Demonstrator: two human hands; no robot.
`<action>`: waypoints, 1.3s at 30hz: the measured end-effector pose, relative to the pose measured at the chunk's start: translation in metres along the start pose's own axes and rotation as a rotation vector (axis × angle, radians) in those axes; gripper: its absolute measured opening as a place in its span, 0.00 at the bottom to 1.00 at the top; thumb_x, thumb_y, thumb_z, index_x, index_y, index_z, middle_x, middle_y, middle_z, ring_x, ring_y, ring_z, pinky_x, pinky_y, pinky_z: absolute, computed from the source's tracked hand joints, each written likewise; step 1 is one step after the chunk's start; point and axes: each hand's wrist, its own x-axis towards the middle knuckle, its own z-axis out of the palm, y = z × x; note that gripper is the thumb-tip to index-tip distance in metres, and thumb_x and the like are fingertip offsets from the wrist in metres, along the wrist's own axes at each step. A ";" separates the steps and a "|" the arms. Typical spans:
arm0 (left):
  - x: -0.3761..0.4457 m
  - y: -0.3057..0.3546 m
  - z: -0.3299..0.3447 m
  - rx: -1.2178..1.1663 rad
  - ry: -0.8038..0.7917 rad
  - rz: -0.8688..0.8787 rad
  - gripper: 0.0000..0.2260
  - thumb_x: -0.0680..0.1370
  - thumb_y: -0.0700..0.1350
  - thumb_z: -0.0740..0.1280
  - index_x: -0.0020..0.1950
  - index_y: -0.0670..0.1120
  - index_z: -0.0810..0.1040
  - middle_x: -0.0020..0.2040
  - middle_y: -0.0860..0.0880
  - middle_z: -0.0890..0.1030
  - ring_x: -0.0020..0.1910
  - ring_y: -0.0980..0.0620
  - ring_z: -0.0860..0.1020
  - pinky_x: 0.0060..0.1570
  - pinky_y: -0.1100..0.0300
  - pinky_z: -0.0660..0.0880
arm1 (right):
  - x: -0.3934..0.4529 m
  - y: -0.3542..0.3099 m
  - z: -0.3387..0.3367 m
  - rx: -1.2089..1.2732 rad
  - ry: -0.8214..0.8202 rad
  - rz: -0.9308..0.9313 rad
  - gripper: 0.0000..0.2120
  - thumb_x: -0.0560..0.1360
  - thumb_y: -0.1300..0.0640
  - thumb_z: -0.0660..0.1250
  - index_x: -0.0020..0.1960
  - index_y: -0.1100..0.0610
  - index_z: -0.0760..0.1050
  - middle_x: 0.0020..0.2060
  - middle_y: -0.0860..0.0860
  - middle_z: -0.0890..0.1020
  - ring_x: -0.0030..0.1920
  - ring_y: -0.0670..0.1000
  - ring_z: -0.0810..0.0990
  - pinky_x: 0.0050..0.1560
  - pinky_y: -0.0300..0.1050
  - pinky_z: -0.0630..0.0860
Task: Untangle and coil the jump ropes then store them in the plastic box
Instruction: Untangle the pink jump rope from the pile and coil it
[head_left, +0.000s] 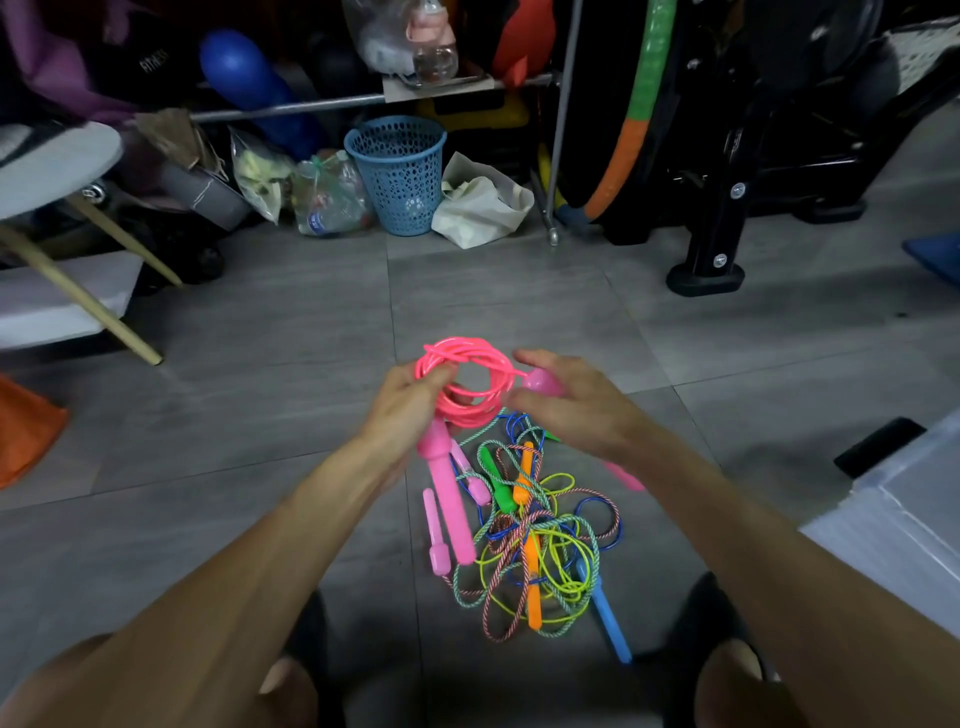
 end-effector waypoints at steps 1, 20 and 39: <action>0.001 0.002 -0.005 -0.016 0.019 -0.024 0.11 0.78 0.45 0.66 0.37 0.42 0.78 0.27 0.49 0.80 0.26 0.52 0.77 0.37 0.54 0.78 | -0.003 -0.002 -0.010 -0.071 0.025 -0.063 0.19 0.74 0.46 0.67 0.64 0.49 0.74 0.52 0.43 0.76 0.54 0.45 0.75 0.57 0.39 0.69; -0.026 0.018 0.008 -0.352 -0.306 -0.052 0.08 0.77 0.39 0.62 0.38 0.43 0.73 0.28 0.49 0.79 0.26 0.54 0.78 0.28 0.60 0.78 | 0.006 0.008 -0.005 0.546 0.345 0.023 0.05 0.79 0.57 0.62 0.47 0.56 0.75 0.34 0.51 0.75 0.37 0.50 0.74 0.41 0.45 0.72; 0.037 -0.032 -0.139 0.110 0.183 -0.077 0.07 0.80 0.42 0.63 0.43 0.43 0.75 0.32 0.46 0.75 0.24 0.54 0.74 0.21 0.64 0.74 | 0.085 -0.069 0.155 0.784 -0.165 0.198 0.04 0.74 0.60 0.69 0.44 0.60 0.76 0.32 0.53 0.79 0.28 0.46 0.78 0.33 0.45 0.80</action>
